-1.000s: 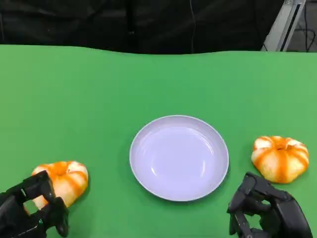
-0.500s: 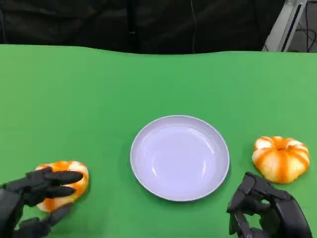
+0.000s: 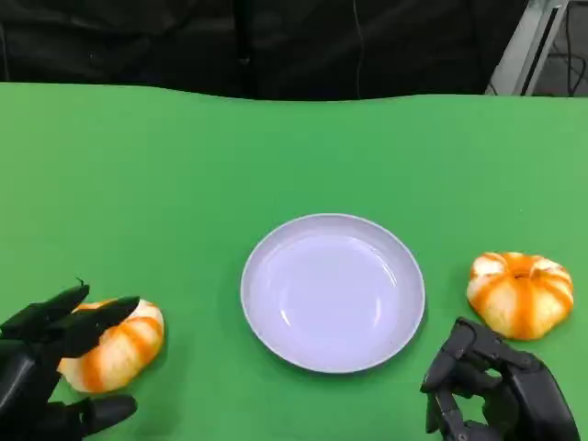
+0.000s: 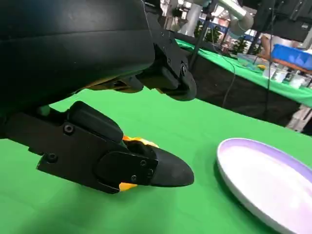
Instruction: Grasp the bread from the table and place it into the plate.
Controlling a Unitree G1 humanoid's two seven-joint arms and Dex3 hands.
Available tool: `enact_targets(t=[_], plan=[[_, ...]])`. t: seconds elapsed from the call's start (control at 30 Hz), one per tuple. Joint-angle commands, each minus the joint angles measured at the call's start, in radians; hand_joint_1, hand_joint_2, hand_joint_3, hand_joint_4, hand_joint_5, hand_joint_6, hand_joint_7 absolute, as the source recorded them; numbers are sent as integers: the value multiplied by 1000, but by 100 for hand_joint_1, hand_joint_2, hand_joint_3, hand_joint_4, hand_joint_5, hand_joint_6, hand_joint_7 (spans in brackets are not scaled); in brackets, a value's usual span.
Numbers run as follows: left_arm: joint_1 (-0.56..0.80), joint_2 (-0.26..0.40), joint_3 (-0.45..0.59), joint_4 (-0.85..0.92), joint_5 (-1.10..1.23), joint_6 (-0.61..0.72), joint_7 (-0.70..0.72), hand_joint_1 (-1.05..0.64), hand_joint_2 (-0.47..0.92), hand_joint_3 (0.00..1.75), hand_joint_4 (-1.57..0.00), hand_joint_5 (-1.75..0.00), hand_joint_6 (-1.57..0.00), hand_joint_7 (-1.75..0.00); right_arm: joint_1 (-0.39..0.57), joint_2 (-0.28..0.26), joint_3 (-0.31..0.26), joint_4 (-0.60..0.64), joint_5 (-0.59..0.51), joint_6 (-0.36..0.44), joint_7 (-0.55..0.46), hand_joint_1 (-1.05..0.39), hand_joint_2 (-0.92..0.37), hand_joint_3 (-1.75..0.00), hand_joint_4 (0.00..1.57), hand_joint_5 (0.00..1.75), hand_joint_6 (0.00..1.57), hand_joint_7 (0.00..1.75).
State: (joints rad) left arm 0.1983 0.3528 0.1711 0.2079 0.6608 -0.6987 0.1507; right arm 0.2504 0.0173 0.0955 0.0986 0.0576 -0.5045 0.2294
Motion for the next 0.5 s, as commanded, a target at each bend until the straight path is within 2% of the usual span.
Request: enact_targets(t=[0.03,0.27,0.5], plan=[[9,41,-28,-23,30,39,53,-84,92,23,-28,-3,-50,-1,2,-8,-4,-2,11,-1,-1,-12,-62,-111,82,175,75,154],[6,104,-78,-60,121,125,90,-84,92,19,-24,-1,-49,0,-4,-8,-5,8,6,-10,-3,-13,-62,-111,82,175,75,155],[-35,163,-142,-57,176,212,95,-88,92,17,-31,-3,-52,-1,-1,-3,-2,4,10,0,-5,-13,-61,-111,82,175,75,156]])
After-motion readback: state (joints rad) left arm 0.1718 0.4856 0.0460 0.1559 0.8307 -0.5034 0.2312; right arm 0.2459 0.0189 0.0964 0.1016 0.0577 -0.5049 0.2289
